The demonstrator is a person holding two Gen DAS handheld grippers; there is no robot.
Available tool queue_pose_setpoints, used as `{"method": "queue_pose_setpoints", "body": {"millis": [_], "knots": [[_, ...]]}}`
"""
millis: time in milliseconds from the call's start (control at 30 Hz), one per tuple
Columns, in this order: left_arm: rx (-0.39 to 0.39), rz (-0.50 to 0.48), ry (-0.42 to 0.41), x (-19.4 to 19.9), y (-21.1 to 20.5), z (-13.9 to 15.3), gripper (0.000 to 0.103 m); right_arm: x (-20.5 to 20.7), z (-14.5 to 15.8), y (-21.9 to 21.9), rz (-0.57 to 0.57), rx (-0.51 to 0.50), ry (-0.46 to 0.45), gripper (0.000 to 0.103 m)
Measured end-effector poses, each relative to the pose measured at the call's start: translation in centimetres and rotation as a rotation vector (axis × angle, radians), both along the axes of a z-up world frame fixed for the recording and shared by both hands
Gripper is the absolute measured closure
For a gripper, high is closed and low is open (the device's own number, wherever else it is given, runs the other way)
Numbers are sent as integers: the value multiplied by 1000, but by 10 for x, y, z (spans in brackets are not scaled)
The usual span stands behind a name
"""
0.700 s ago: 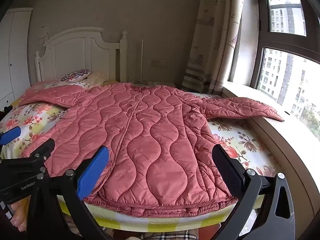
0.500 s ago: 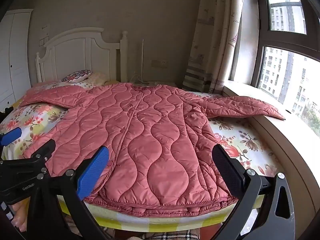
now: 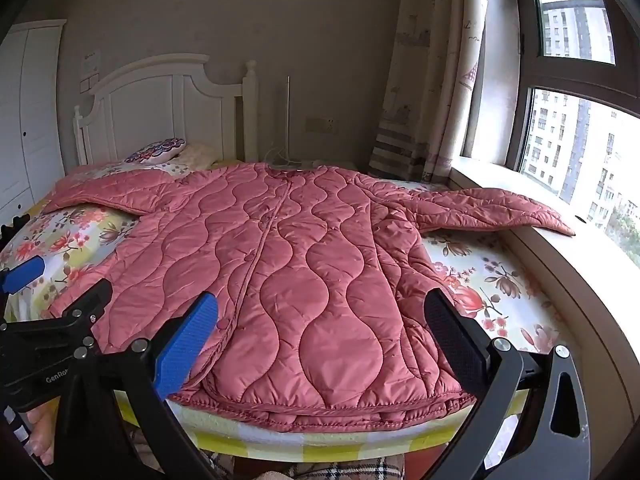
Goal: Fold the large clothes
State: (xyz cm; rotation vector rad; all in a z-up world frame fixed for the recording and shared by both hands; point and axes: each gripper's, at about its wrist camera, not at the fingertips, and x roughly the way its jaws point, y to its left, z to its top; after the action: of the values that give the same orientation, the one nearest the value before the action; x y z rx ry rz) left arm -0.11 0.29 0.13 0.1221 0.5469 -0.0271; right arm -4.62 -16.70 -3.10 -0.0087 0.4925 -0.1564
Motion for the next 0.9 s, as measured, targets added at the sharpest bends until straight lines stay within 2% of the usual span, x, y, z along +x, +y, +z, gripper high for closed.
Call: {"method": "queue_pose_setpoints", "body": {"millis": [900], "knots": [[2, 2, -1, -1, 2, -3, 2, 1, -2, -1, 9, 14, 9, 4]]}}
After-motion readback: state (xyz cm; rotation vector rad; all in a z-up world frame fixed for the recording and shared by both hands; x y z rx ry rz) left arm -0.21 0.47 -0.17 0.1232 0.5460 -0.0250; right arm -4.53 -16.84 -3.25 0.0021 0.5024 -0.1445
